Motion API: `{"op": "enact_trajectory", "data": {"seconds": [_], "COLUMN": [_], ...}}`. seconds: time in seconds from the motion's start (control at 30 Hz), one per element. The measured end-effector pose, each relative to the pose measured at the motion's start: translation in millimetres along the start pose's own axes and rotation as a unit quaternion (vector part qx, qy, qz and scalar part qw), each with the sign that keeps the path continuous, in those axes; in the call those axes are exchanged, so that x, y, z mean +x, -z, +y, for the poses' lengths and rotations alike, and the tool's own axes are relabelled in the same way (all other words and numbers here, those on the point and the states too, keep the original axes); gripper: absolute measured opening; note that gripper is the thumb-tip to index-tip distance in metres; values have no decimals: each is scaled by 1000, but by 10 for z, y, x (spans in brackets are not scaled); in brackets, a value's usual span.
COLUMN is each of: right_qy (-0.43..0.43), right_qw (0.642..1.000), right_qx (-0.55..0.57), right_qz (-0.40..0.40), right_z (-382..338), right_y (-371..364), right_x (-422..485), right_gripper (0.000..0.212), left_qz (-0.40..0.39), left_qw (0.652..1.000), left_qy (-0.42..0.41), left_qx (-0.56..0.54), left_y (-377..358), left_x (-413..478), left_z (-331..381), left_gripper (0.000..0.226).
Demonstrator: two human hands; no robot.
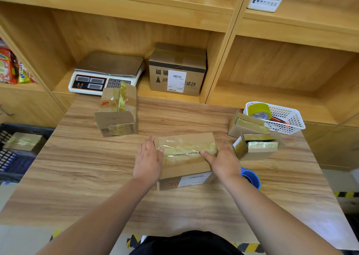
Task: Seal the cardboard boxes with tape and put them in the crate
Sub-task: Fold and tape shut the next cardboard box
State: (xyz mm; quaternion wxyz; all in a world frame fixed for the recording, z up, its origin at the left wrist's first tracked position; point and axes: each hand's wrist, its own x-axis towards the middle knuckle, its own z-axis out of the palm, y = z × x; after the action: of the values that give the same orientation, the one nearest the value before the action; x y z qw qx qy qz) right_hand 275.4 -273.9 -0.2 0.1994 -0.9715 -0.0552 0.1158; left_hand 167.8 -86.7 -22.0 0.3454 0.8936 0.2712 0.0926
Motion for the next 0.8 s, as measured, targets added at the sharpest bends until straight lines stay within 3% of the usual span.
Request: {"op": "enact_trajectory", "data": {"seconds": [0.17, 0.3, 0.47, 0.8], "right_qy": [-45, -23, -5, -29], "right_qw": [997, 996, 992, 992], "right_qx": [61, 46, 79, 82], "right_qz": [-6, 68, 96, 92], "right_z": [73, 40, 47, 95], "right_y": [7, -25, -54, -33], "right_x": [-12, -62, -59, 40], "right_gripper": [64, 46, 32, 33], "left_qz": [1, -2, 1, 6], "left_qw": [999, 999, 999, 995], "left_qy": [15, 21, 21, 32], "left_qx": [-37, -32, -50, -98], "left_y": [-26, -57, -88, -109], "left_x": [-29, -6, 7, 5], "left_z": [1, -44, -80, -83], "left_gripper": [52, 53, 53, 52]}}
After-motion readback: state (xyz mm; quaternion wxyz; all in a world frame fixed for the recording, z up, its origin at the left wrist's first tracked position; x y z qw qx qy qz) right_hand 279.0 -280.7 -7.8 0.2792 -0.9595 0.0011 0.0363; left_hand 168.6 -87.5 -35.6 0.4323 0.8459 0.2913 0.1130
